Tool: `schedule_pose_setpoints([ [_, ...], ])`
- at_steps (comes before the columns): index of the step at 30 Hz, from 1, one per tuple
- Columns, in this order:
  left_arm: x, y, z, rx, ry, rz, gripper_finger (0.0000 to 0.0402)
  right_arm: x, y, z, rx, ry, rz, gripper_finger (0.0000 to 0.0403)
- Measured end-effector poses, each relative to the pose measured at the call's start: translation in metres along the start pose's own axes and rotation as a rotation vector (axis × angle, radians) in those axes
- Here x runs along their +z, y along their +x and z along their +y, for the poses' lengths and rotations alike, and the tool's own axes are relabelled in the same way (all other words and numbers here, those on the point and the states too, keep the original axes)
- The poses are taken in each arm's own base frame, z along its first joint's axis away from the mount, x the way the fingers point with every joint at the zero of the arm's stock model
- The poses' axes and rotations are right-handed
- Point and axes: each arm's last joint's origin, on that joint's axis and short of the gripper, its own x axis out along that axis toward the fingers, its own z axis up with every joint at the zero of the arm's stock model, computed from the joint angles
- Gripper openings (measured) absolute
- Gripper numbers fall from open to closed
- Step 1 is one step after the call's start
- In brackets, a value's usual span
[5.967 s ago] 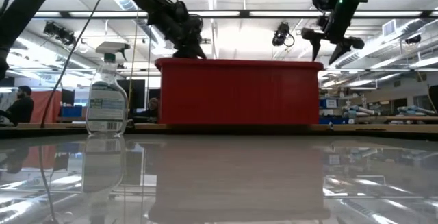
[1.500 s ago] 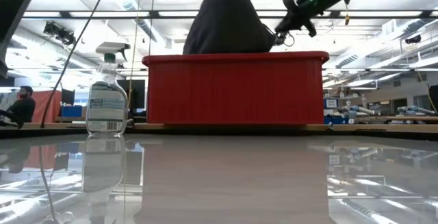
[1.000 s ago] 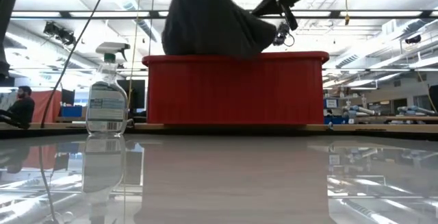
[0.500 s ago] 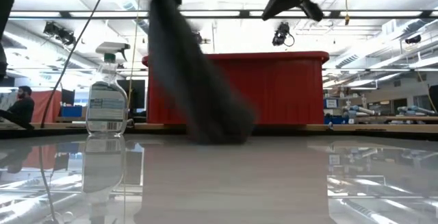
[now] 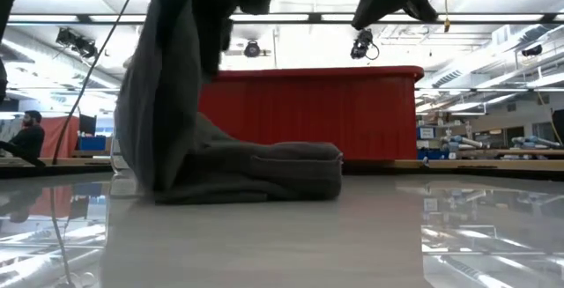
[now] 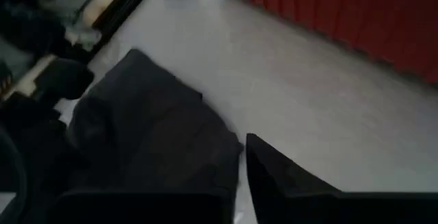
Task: Fold Laundry from Bin
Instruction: Put the gray short on the table, then adjust the red organizer bin
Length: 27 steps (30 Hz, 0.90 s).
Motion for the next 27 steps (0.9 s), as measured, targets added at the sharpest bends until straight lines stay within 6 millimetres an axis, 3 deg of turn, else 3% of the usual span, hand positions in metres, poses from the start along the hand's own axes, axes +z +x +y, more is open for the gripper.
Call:
schedule_pose_setpoints([
  [5, 0.015, 0.019, 0.0, -0.159, -0.157, -0.169, 0.0009, -0.008, 0.001, -0.007, -0.063, -0.055, 0.092, 0.01],
  [11, 0.018, 0.012, -0.003, -0.178, -0.314, -0.191, 0.0075, -0.023, 0.008, -0.018, -0.135, -0.102, 0.192, 0.0122],
  [19, 0.015, 0.003, 0.001, -0.156, -0.398, -0.203, 0.0161, -0.036, 0.048, -0.049, -0.177, -0.125, 0.232, 0.0121],
  [22, 0.023, -0.001, 0.019, -0.137, -0.434, -0.236, 0.0174, -0.031, 0.059, -0.065, -0.18, -0.061, 0.25, 0.0121],
  [27, 0.041, -0.006, 0.072, -0.074, -0.473, -0.293, 0.0176, -0.008, 0.067, -0.091, -0.249, 0.004, 0.192, 0.0121],
])
